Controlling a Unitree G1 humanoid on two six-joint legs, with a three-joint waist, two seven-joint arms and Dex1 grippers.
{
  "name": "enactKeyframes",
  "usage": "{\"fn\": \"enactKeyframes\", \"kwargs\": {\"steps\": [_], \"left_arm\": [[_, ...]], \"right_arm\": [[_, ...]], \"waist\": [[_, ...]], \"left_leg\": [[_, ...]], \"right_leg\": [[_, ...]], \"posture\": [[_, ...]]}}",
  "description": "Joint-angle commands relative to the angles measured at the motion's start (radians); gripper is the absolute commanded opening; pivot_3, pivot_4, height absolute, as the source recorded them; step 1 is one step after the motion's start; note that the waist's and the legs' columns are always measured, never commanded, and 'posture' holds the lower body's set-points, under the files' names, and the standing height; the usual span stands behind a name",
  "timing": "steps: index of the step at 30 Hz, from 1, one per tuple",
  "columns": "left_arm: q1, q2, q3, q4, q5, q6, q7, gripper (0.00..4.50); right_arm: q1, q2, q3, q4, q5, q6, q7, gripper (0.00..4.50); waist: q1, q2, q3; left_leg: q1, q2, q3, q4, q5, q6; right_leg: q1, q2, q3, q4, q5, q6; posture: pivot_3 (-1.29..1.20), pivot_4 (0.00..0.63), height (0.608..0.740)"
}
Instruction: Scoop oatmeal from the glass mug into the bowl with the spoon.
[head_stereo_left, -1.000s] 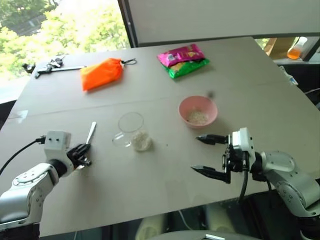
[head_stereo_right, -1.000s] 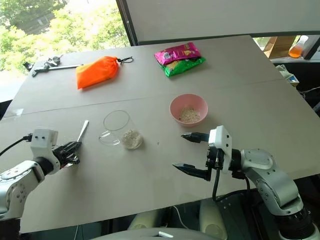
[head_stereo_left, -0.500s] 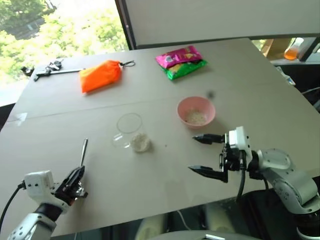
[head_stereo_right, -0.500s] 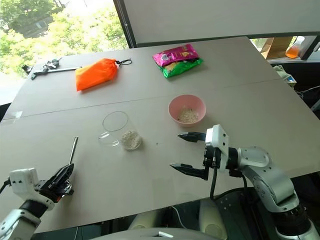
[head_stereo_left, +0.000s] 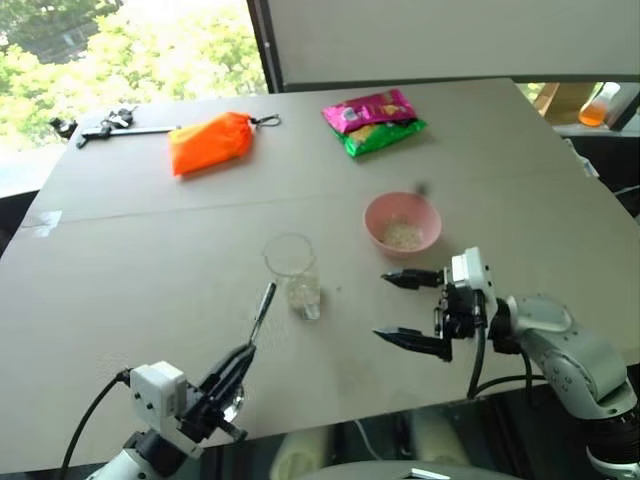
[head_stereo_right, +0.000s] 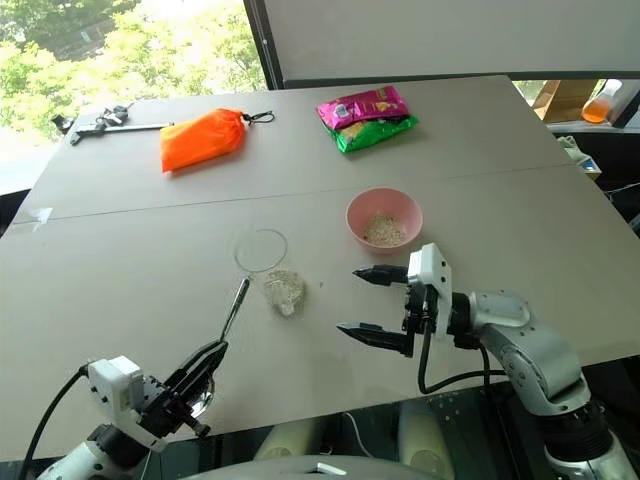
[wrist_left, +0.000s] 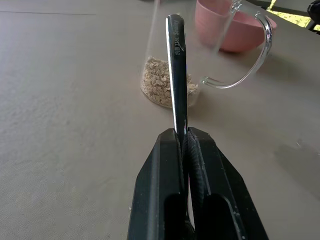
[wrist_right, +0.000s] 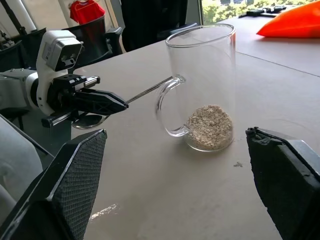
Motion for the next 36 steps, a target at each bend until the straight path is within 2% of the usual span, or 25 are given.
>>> {"fn": "enactKeyframes", "kwargs": {"steps": [1, 11, 18, 24, 32, 36], "left_arm": [[0.005, 0.027, 0.02, -0.007, -0.024, -0.032, -0.017, 0.1], [0.025, 0.053, 0.009, 0.012, -0.053, -0.062, -0.052, 0.1], [0.129, 0.108, 0.001, 0.03, -0.046, -0.14, -0.199, 0.1], [0.135, 0.184, -0.05, 0.042, 0.007, -0.21, -0.292, 0.1], [-0.172, 0.241, -0.159, 0.125, 0.073, -0.174, -0.25, 0.1], [-0.327, 0.244, -0.242, 0.181, 0.111, -0.163, -0.248, 0.1]], "right_arm": [[0.016, 0.008, 0.004, -0.026, 0.004, -0.001, -0.013, 4.5], [0.053, 0.014, 0.001, -0.047, 0.017, 0.017, -0.048, 4.5], [0.1, -0.031, -0.006, -0.087, 0.118, 0.141, -0.037, 4.5], [0.095, -0.036, -0.014, -0.099, 0.148, 0.186, -0.062, 4.5], [0.056, -0.021, -0.024, -0.109, 0.193, 0.274, -0.144, 4.5], [0.06, 0.027, -0.072, -0.103, 0.285, 0.359, -0.265, 4.5]], "waist": [[0.0, 0.0, 0.0], [-0.001, -0.001, 0.001], [-0.001, -0.001, 0.002], [-0.001, 0.0, 0.002], [0.0, 0.002, 0.004], [-0.001, 0.003, 0.004]], "left_leg": [[0.0, 0.0, 0.0, 0.0, 0.0, 0.0], [0.0, 0.0, 0.0, 0.001, 0.0, 0.0], [0.0, 0.0, 0.0, 0.001, 0.0, 0.001], [0.0, 0.0, -0.001, 0.002, -0.001, 0.001], [0.0, 0.0, -0.002, 0.002, 0.0, 0.001], [0.0, -0.001, -0.001, 0.002, 0.0, 0.001]], "right_leg": [[0.0, 0.0, 0.0, 0.0, 0.0, 0.0], [0.0, 0.001, -0.001, 0.0, 0.001, 0.002], [0.0, 0.001, -0.001, -0.001, 0.0, 0.0], [0.001, 0.001, -0.002, -0.001, 0.0, 0.0], [0.001, 0.001, -0.004, 0.0, 0.002, 0.004], [0.001, 0.001, -0.003, 0.0, 0.003, 0.004]], "posture": [[0.0, 0.15, 0.74], [0.0, 0.15, 0.74], [0.0, 0.15, 0.74], [0.0, 0.15, 0.74], [0.0, 0.15, 0.74], [0.0, 0.15, 0.74]]}}
